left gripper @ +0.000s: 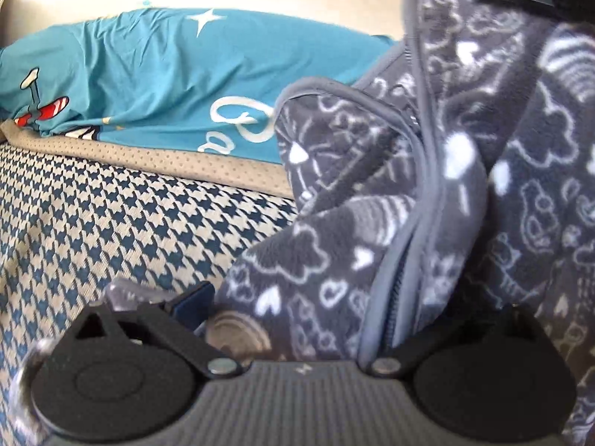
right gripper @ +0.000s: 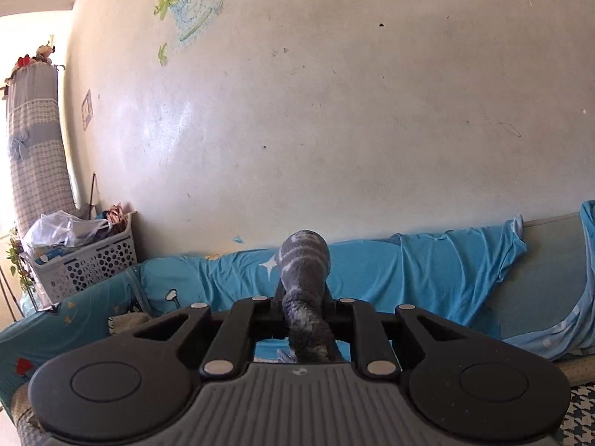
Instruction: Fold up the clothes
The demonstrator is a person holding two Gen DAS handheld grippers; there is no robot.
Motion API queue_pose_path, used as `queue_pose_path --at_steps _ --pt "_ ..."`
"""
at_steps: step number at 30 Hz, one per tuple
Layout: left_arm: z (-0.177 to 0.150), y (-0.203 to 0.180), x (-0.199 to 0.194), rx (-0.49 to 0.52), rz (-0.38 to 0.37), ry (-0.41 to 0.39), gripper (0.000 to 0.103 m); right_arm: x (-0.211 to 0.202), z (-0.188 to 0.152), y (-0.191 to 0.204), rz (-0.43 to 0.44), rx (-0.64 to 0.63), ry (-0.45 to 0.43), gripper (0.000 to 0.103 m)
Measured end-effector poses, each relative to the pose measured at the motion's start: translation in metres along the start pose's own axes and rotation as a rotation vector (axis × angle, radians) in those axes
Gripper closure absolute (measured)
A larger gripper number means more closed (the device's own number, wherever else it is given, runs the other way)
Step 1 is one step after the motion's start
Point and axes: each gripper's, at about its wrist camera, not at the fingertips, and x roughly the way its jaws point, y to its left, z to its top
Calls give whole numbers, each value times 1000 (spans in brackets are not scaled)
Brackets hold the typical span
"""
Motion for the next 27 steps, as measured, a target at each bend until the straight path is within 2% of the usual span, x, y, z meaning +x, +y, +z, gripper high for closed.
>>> queue_pose_path --at_steps 4,7,9,11,15,20,27 --pt "7 3 9 -2 16 -16 0 11 0 -4 18 27 -16 89" --pt "8 6 37 24 38 109 0 17 -4 -10 -26 49 4 81" --pt "7 9 40 20 40 127 0 21 -9 -20 -66 82 32 74" --pt "9 7 38 28 39 145 0 18 -12 -34 -83 138 28 73" --pt "13 12 25 -14 20 138 0 0 -10 -47 -112 167 23 69" --pt "13 8 7 -4 22 116 0 -26 -11 -54 -179 160 22 66" --pt "8 9 -24 16 -3 109 0 -49 -34 -51 -262 119 113 62"
